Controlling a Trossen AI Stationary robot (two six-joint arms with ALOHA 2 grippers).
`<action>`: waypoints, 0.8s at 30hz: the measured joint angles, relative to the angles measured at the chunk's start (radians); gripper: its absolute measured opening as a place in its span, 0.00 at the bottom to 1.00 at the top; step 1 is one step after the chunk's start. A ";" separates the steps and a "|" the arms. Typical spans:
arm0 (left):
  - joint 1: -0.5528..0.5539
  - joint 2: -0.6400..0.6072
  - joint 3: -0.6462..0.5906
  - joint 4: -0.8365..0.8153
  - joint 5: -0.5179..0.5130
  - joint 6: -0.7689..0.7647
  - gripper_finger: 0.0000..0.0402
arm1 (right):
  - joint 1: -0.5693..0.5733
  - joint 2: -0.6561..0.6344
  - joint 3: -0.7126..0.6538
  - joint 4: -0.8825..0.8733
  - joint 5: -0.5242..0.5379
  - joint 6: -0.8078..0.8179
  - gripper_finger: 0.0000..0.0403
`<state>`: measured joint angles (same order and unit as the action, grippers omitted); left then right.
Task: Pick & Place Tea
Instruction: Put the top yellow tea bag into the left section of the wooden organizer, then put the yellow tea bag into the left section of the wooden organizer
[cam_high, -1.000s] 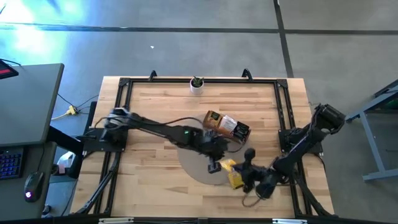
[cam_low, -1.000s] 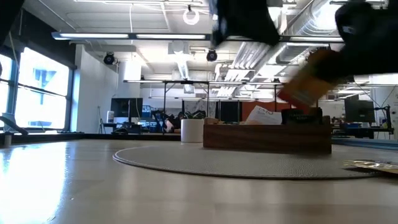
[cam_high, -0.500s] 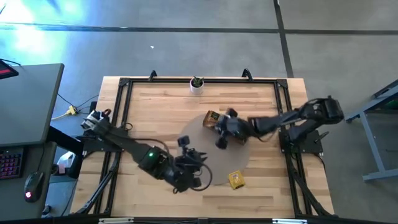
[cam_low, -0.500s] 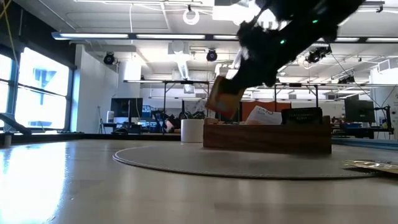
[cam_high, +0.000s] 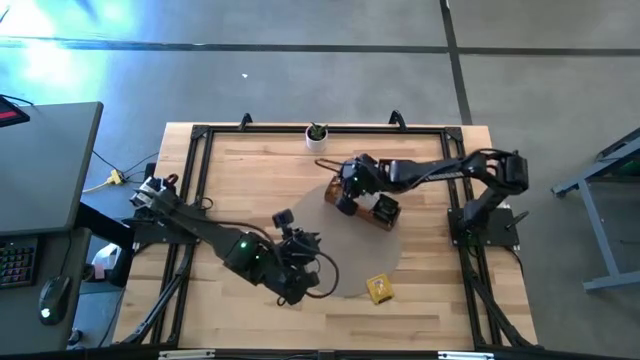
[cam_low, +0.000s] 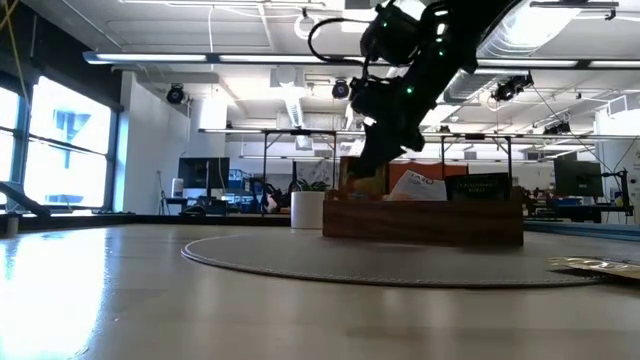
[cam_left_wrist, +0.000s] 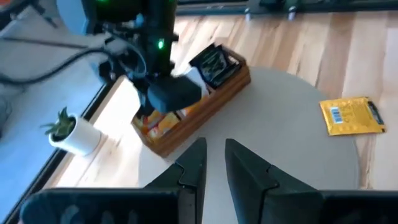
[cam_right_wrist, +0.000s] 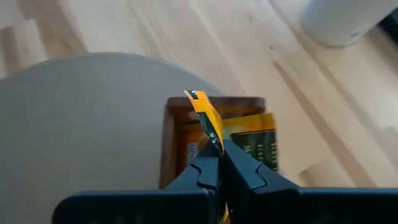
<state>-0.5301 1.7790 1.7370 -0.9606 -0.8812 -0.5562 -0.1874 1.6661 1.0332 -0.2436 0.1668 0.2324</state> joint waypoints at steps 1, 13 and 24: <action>0.000 0.000 0.000 -0.016 0.000 -0.020 0.14 | -0.011 0.003 0.001 -0.002 -0.027 0.002 0.01; 0.000 0.000 0.000 -0.097 -0.054 -0.104 0.14 | -0.049 0.015 0.000 0.009 -0.100 -0.108 0.16; 0.000 0.000 0.000 -0.097 -0.055 -0.104 0.14 | -0.048 -0.039 0.038 -0.086 -0.118 -0.111 0.35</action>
<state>-0.5301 1.7790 1.7374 -1.0580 -0.9360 -0.6601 -0.2356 1.6276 1.0709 -0.3291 0.0491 0.1219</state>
